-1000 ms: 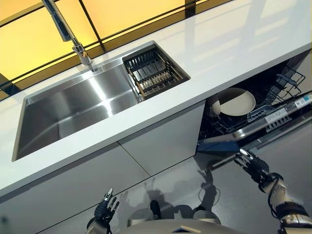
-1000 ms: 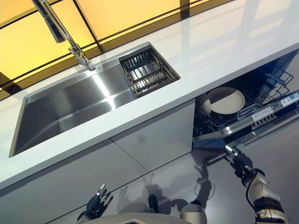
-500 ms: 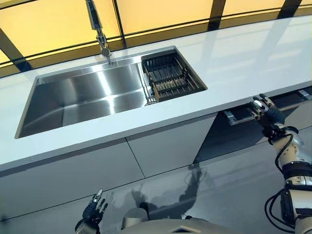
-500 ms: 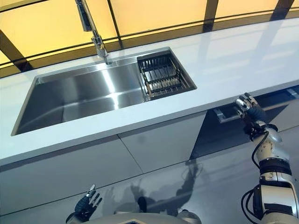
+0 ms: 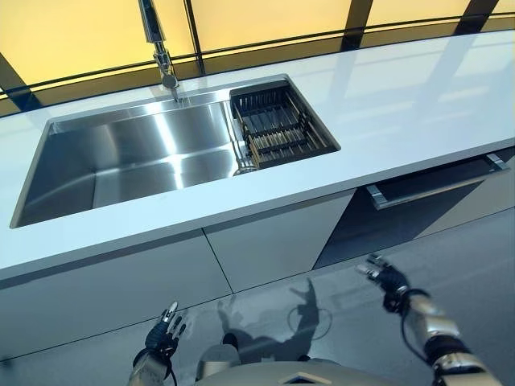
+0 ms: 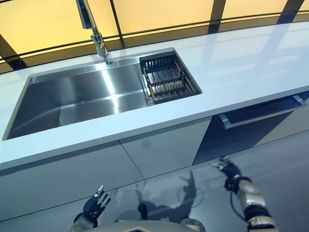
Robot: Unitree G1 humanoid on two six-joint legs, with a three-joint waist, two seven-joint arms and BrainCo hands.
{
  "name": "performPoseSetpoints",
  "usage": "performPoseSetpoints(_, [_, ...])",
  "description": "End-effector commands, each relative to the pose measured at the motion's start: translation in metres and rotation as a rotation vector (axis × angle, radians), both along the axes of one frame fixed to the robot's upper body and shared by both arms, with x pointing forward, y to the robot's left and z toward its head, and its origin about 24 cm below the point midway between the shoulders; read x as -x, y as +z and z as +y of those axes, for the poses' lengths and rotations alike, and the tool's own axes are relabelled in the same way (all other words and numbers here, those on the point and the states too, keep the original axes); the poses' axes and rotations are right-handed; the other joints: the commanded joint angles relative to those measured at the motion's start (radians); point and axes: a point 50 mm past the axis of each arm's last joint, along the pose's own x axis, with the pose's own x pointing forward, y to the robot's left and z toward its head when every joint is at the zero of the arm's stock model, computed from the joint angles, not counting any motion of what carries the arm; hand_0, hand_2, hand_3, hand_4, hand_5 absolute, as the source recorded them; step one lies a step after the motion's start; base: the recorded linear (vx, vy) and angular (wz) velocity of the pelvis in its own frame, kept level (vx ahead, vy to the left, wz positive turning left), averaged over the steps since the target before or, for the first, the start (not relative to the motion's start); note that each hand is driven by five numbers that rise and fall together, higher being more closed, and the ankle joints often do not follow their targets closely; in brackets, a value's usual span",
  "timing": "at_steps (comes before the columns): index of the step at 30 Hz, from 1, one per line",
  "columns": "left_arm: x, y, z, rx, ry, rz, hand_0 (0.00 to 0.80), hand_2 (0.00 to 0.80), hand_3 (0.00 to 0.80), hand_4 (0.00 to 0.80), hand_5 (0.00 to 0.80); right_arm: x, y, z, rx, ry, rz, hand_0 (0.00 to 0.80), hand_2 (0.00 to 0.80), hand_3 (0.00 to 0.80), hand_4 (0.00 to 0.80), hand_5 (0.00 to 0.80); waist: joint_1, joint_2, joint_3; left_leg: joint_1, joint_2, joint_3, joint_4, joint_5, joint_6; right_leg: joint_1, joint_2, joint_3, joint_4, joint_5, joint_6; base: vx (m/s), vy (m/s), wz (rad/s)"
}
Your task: Take plates into dishwasher
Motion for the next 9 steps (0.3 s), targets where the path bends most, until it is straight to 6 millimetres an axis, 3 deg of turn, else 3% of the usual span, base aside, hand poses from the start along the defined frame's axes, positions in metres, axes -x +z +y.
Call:
performPoseSetpoints(1, [-0.015, -0.004, -0.024, 0.051, -0.168, 0.014, 0.0, 0.0, 0.0, 0.0, 0.0, -0.011, -0.001, 0.022, 0.079, 0.093, -0.061, 0.0, 0.0, 0.0, 0.0, 0.0, -0.013, -0.014, -0.027, -0.094, -0.015, 0.043, 0.026, -0.009, -0.002, -0.006, 0.033, 0.002, 0.116, -0.113, -0.033, -0.017, 0.063, 0.09])
performPoseSetpoints(9, [-0.018, -0.008, -0.042, 0.109, -0.252, 0.042, 0.0, 0.0, 0.0, 0.0, 0.0, 0.014, -0.024, 0.048, -0.021, 0.078, 0.069, 0.0, 0.0, 0.0, 0.0, 0.0, -0.016, -0.014, -0.031, -0.102, -0.032, 0.021, 0.03, -0.02, 0.008, -0.009, 0.027, 0.007, 0.118, -0.114, -0.028, -0.011, 0.065, 0.11])
